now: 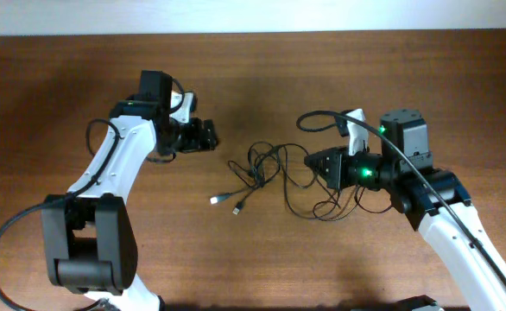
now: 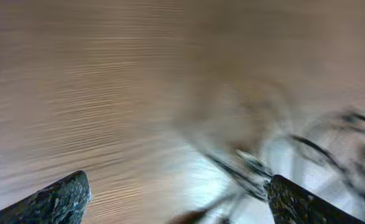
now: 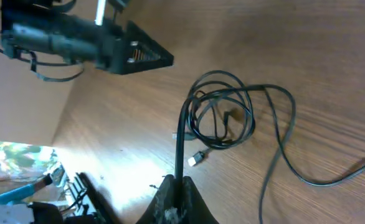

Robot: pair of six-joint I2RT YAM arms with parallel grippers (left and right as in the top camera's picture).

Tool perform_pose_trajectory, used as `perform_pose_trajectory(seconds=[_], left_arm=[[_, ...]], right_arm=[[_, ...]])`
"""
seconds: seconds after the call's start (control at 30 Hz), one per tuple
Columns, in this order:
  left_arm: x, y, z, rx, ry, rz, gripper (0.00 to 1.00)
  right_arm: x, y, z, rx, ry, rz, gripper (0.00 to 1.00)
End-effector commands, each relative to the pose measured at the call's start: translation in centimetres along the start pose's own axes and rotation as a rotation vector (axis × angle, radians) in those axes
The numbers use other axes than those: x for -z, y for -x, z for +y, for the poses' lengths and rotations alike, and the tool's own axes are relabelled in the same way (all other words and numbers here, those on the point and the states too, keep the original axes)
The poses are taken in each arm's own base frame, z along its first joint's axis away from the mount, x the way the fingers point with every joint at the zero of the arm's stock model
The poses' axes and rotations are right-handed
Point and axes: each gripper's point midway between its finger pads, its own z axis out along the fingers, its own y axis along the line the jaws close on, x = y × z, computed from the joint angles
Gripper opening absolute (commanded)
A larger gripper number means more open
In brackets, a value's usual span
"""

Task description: Untangle cables

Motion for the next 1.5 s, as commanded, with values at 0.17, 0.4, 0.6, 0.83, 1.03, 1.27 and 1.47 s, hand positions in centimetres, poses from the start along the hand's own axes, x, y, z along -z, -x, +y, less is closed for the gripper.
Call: perform_pose_trajectory(seconds=[0.17, 0.4, 0.6, 0.83, 1.03, 1.27, 1.47], left_arm=[[-0.8, -1.8, -8.6, -0.203, -0.447, 0.053, 0.92], [-6.2, -2.8, -11.8, -0.221, -0.463, 0.116, 0.27], [-5.9, -1.4, -3.3, 0.006, -0.227, 0.106, 0.00], [-2.0, -1.5, 7.0, 0.457, -0.166, 0.090, 0.00], [-1.9, -2.3, 8.5, 0.535, -0.160, 0.089, 0.04], [-2.7, -2.2, 6.6, 0.478, -0.165, 0.107, 0.63], [-3.0, -2.2, 6.2, 0.462, -0.157, 0.111, 0.99]], right_arm=[[0.3, 0.3, -0.4, 0.017, -0.025, -0.019, 0.04], [0.3, 0.3, -0.4, 0.017, -0.025, -0.018, 0.04], [0.9, 0.7, -0.9, 0.058, -0.084, -0.047, 0.04], [8.2, 3.7, -1.3, 0.137, -0.377, -0.333, 0.04], [16.1, 5.3, -0.9, 0.102, -0.574, -0.639, 0.04], [15.2, 3.4, -1.8, 0.075, -0.587, -0.547, 0.17], [12.6, 0.5, -3.3, 0.023, -0.583, -0.365, 0.55]])
